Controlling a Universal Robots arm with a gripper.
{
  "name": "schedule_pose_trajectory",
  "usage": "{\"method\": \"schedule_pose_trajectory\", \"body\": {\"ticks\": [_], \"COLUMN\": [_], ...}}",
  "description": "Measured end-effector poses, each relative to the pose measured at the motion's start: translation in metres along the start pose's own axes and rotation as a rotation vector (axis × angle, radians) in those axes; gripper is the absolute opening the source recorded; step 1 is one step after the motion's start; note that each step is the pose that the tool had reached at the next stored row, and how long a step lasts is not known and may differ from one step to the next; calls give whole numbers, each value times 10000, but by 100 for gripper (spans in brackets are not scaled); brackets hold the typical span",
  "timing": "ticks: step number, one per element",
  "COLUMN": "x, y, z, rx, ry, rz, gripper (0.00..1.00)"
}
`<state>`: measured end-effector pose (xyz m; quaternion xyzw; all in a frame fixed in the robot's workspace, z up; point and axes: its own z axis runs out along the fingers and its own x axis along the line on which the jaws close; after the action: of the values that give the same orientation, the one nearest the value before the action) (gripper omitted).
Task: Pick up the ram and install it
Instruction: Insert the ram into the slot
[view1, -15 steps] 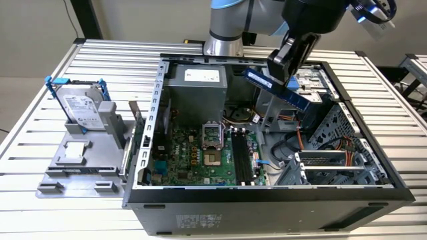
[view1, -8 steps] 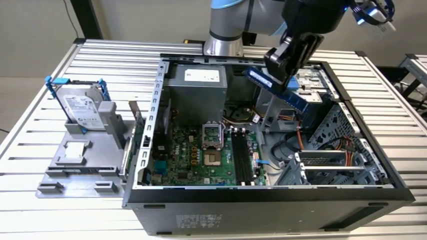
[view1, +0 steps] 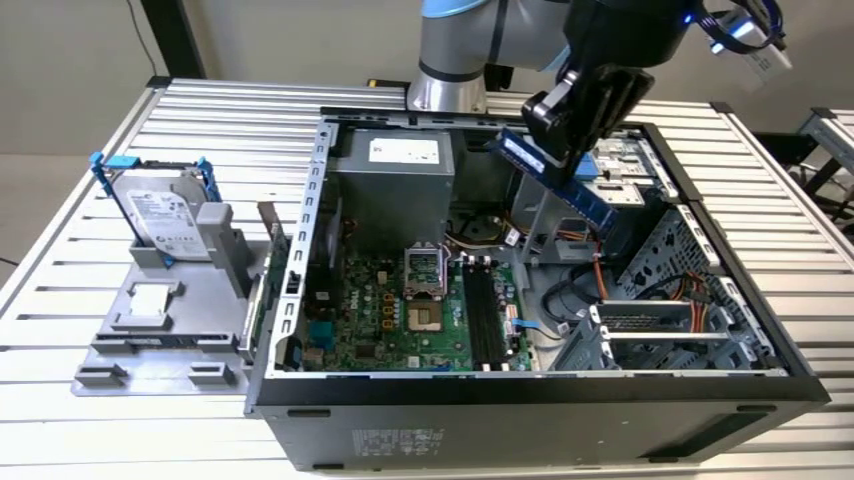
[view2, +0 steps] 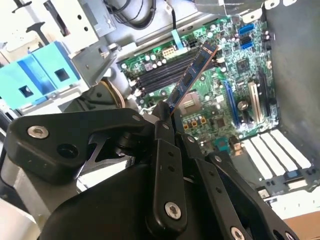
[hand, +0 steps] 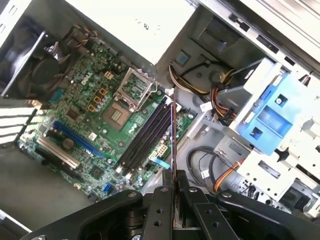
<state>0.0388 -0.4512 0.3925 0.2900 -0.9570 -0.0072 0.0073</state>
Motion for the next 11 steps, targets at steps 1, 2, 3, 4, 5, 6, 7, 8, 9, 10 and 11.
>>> {"method": "schedule_pose_trajectory", "body": {"ticks": [1, 2, 3, 4, 5, 6, 7, 8, 9, 10, 11], "x": [0, 0, 0, 0, 0, 0, -1, 0, 0, 0, 0], "y": [0, 0, 0, 0, 0, 0, 0, 0, 0, 0, 0], "z": [0, 0, 0, 0, 0, 0, 0, 0, 0, 0, 0], "rx": [-2, -3, -4, -6, -7, -8, -9, -11, -13, -14, -16], "ry": [-3, -5, -8, -11, -13, -16, -18, -20, -23, -26, -28], "rz": [148, 289, 433, 570, 717, 857, 995, 1134, 1275, 1411, 1548], "gripper": [0, 0, 0, 0, 0, 0, 0, 0, 0, 0, 0]}}
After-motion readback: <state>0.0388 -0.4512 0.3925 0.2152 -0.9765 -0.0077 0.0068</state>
